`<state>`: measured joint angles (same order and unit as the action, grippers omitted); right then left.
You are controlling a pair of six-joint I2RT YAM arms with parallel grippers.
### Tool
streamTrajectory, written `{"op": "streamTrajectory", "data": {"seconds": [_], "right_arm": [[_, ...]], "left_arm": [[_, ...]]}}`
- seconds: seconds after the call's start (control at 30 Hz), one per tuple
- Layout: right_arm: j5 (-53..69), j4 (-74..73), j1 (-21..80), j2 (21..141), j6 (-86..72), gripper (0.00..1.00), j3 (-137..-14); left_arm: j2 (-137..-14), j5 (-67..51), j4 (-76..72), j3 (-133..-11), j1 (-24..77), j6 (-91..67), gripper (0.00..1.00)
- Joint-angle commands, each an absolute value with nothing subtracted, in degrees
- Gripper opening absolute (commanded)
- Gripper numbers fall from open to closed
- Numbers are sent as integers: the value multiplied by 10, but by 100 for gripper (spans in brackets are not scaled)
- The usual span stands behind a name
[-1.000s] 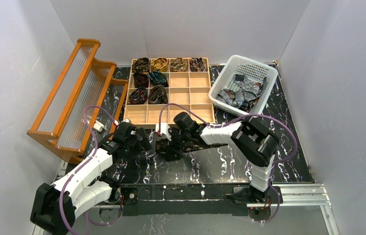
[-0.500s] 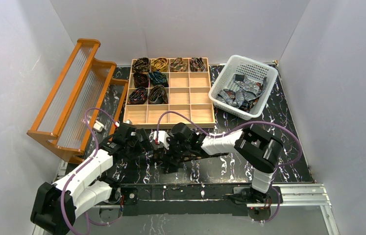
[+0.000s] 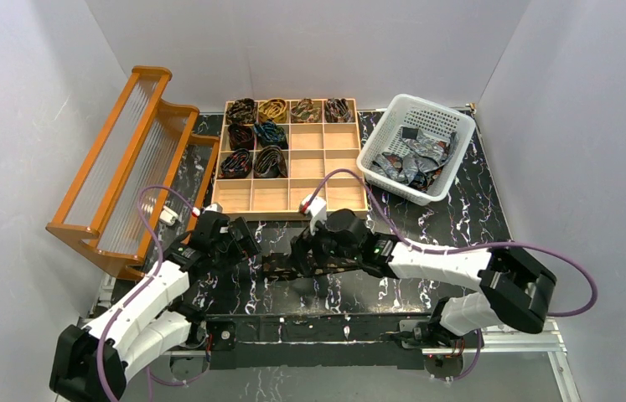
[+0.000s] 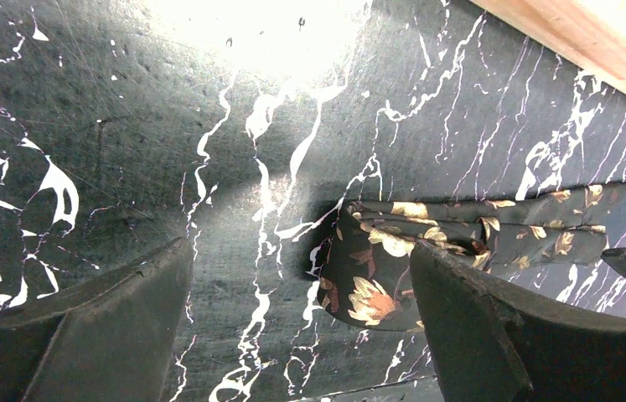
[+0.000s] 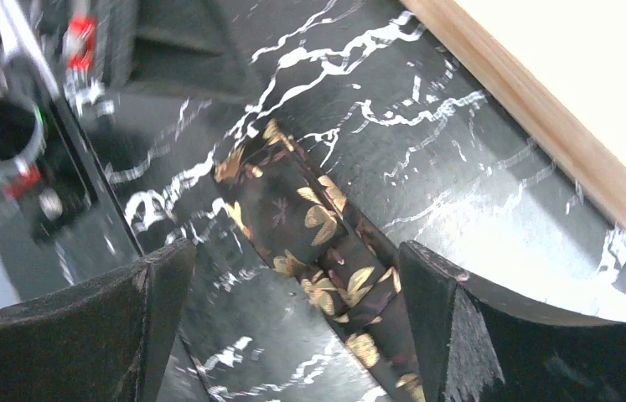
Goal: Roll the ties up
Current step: Roll the tie at the center of the board.
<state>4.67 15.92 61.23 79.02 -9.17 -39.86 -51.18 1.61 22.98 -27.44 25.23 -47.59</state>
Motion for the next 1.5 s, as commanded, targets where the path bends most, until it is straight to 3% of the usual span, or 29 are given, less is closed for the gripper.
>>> {"op": "streamTrajectory", "data": {"seconds": [0.0, 0.27, 0.43, 0.77, 1.47], "right_arm": [[-73, 71, 599, 763, -424, 99, -413], [-33, 79, 588, 760, -612, 90, -377], [19, 54, 570, 787, -615, 78, -398], [70, 77, 569, 837, -625, 64, -420], [116, 58, 564, 926, -603, 50, -477]], "left_arm": [[-484, 41, 244, -270, 250, -478, 98], [-436, 24, 228, -243, 250, -489, 98], [-418, 13, 225, -233, 250, -492, 98], [-405, -30, 215, -209, 250, -508, 98], [-423, -60, 191, -195, 250, -510, 98]]}}
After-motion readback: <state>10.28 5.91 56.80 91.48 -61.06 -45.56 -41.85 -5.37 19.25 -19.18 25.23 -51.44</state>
